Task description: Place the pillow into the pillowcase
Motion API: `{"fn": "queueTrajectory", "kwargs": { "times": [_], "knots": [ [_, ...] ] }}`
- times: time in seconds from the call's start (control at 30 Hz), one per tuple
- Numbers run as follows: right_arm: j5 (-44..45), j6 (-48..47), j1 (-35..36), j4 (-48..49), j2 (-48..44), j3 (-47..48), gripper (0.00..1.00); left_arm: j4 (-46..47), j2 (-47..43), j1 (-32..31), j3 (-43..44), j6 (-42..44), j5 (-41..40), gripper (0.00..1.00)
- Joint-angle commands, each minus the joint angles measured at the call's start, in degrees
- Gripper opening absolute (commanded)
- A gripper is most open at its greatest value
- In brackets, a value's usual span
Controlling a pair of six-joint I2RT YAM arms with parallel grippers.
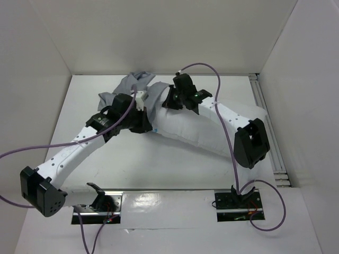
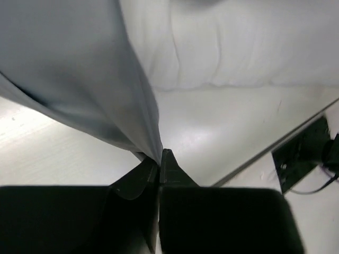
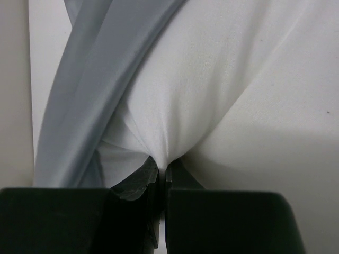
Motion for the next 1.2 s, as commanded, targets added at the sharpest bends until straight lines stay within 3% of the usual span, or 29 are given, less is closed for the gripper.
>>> {"fn": "queueTrajectory", "kwargs": {
  "times": [0.0,0.07,0.1,0.17,0.2,0.3,0.33,0.4,0.43,0.5,0.67,0.77,0.97,1.1,1.13,1.17],
  "knots": [
    [3.07,1.00,1.11,6.20,0.65,0.91,0.00,-8.26,0.91,-5.00,5.18,1.64,-0.39,0.15],
    [2.55,1.00,1.11,6.73,0.13,-0.59,0.00,-11.25,1.52,-5.62,9.49,2.26,-4.78,0.54],
    [2.02,1.00,1.11,7.42,-0.75,-1.29,0.00,-13.18,1.53,-6.23,12.20,2.26,-6.01,0.83],
    [0.88,0.31,1.11,8.66,-1.98,-3.14,0.00,-13.81,1.00,-6.24,14.50,2.26,-10.14,0.96],
    [0.87,0.30,1.11,8.66,-3.20,-3.14,0.03,-13.81,0.39,-5.71,15.55,2.26,-10.94,0.92],
    [2.45,-1.19,1.11,6.21,-5.84,-4.63,0.26,-13.81,1.78,-3.08,19.77,1.73,-13.23,0.66],
    [4.37,-1.72,1.11,5.59,-8.03,-4.64,0.43,-14.60,2.92,-3.07,20.74,1.73,-14.45,0.60],
    [6.57,-2.25,1.11,2.43,-10.06,-5.25,0.62,-15.74,7.75,-3.07,23.20,1.11,-17.70,0.63],
    [8.41,-2.86,1.11,-0.19,-11.99,-5.25,0.75,-16.27,11.51,-3.07,24.69,1.11,-19.98,0.75],
    [10.18,-3.39,1.11,-2.84,-14.02,-5.25,0.84,-16.27,14.94,-3.07,25.76,1.11,-22.36,0.80],
    [19.66,-3.39,1.11,-13.63,-21.84,-7.53,0.93,-16.80,22.96,-3.07,29.36,-0.63,-36.92,0.82],
    [23.54,-3.91,-0.99,-18.74,-26.41,-9.47,0.97,-16.80,27.36,-2.37,33.13,-1.17,-41.08,0.82],
    [24.16,-5.05,-7.76,-24.03,-33.70,-15.62,1.00,-16.80,33.42,0.79,37.53,-0.65,-38.73,0.72],
    [22.06,-6.37,-12.59,-24.65,-35.65,-19.57,1.00,-16.80,35.19,3.08,38.94,-0.64,-32.32,0.38],
    [20.57,-7.34,-14.78,-24.13,-35.65,-21.06,1.00,-16.80,35.71,3.86,39.73,-0.64,-29.61,0.18],
    [18.82,-8.04,-15.67,-23.60,-35.65,-21.86,1.00,-16.80,36.50,3.87,39.74,0.05,-28.54,0.11]
  ]
}}
